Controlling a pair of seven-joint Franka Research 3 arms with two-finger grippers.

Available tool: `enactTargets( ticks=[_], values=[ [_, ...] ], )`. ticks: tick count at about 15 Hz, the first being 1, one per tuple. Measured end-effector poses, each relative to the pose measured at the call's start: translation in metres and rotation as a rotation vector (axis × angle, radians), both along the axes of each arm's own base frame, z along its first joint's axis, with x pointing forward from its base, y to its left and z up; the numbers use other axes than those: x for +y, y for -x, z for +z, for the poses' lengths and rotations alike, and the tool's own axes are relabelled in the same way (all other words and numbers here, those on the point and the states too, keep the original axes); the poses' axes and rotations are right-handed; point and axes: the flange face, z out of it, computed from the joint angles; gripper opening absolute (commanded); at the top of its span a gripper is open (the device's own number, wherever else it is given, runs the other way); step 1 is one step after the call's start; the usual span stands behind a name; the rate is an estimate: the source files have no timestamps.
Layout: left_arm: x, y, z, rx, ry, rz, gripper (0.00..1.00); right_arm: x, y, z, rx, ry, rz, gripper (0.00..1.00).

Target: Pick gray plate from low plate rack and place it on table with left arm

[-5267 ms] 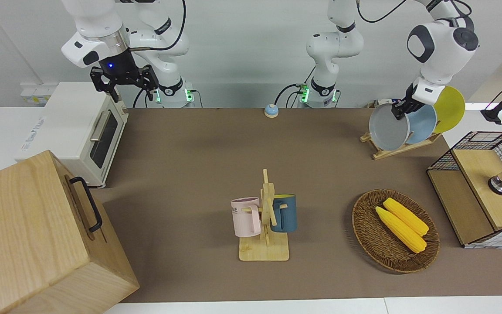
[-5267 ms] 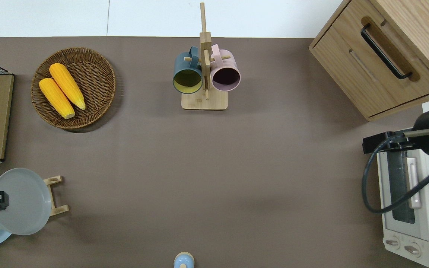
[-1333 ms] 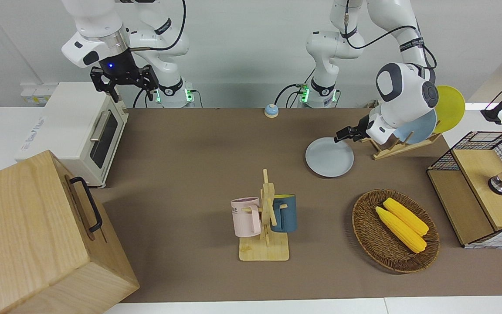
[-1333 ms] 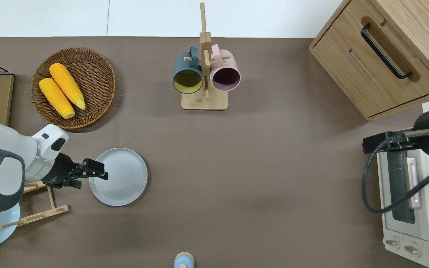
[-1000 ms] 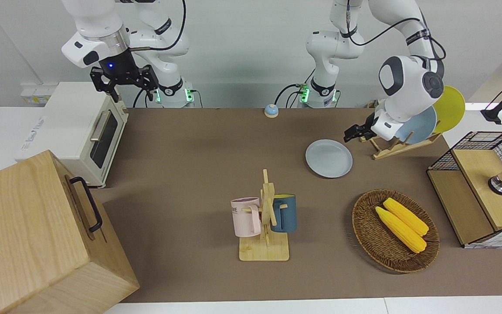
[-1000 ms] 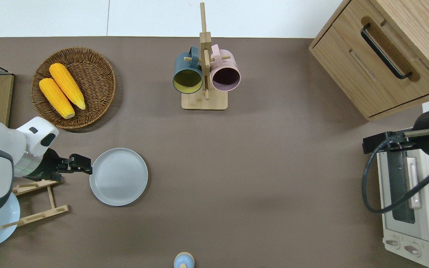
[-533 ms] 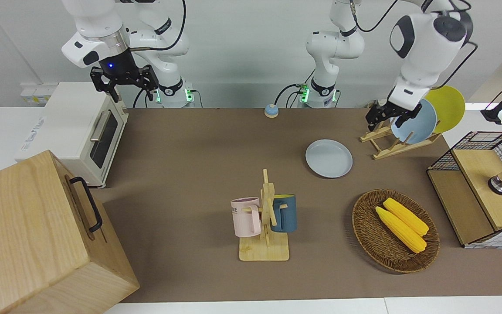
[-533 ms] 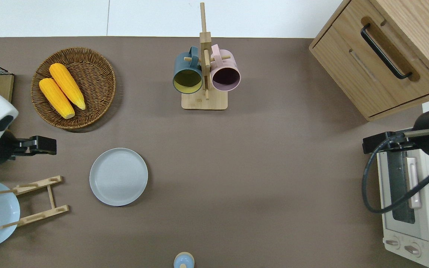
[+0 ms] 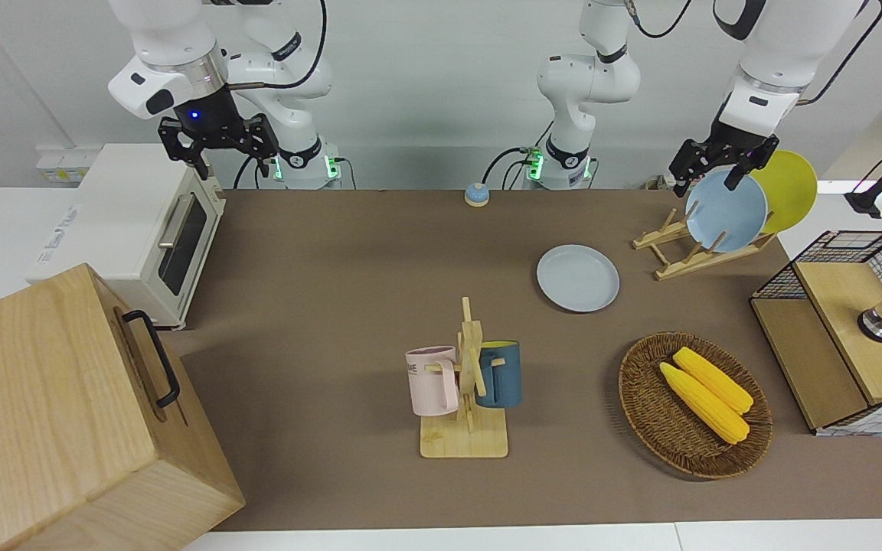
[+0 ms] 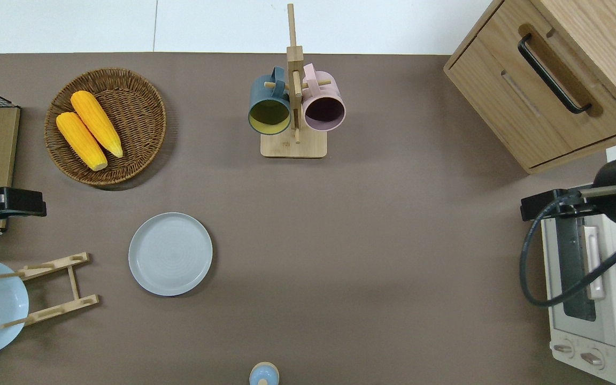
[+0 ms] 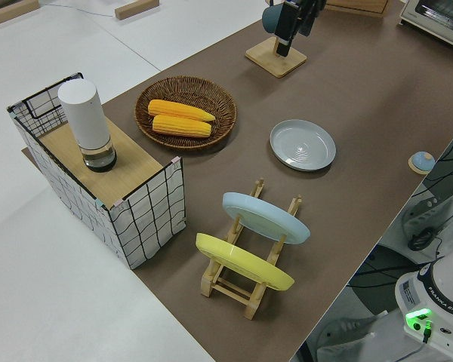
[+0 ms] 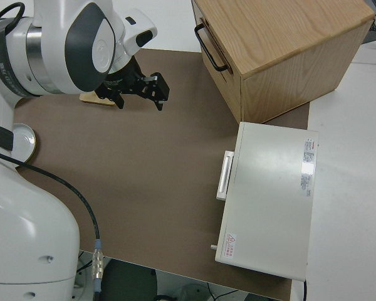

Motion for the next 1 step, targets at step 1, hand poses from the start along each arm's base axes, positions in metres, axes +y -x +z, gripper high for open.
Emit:
enactTargets(
  ticks=[1],
  values=[
    [-0.0028,-0.0008,-0.0013,0.002,0.001,-0.005,0.99,0.0,0.0,0.0,0.0,0.0,0.0,0.987]
  ],
)
